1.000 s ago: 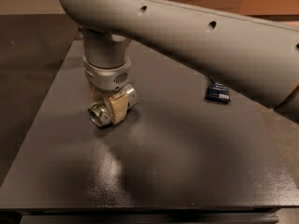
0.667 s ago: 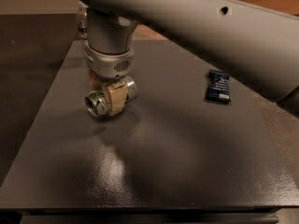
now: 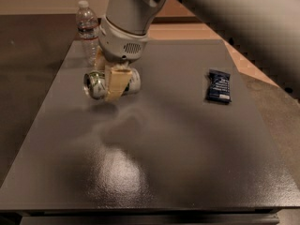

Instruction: Place 7up can upright

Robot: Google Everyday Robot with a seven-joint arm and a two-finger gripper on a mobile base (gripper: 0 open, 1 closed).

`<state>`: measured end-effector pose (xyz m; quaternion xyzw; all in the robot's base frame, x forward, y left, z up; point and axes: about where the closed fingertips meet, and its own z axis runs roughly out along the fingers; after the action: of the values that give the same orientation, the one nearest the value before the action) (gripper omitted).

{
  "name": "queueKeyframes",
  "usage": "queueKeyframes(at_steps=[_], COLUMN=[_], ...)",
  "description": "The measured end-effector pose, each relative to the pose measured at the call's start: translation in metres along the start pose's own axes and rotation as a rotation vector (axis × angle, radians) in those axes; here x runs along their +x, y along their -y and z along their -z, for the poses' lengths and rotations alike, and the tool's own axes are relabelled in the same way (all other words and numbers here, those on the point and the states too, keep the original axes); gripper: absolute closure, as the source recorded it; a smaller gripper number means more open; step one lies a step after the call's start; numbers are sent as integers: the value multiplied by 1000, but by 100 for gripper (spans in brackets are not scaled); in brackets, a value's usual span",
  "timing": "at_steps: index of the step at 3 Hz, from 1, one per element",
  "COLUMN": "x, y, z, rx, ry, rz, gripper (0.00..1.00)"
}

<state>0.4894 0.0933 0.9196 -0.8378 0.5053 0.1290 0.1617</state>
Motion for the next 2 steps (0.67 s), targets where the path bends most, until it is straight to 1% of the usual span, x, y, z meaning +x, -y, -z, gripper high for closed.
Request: queueKeyframes(at_steps=[1, 2], x=[0, -4], y=[-2, -6], z=[5, 8], rx=[17, 37], ry=[139, 287], rz=[-100, -178], gripper=[100, 100])
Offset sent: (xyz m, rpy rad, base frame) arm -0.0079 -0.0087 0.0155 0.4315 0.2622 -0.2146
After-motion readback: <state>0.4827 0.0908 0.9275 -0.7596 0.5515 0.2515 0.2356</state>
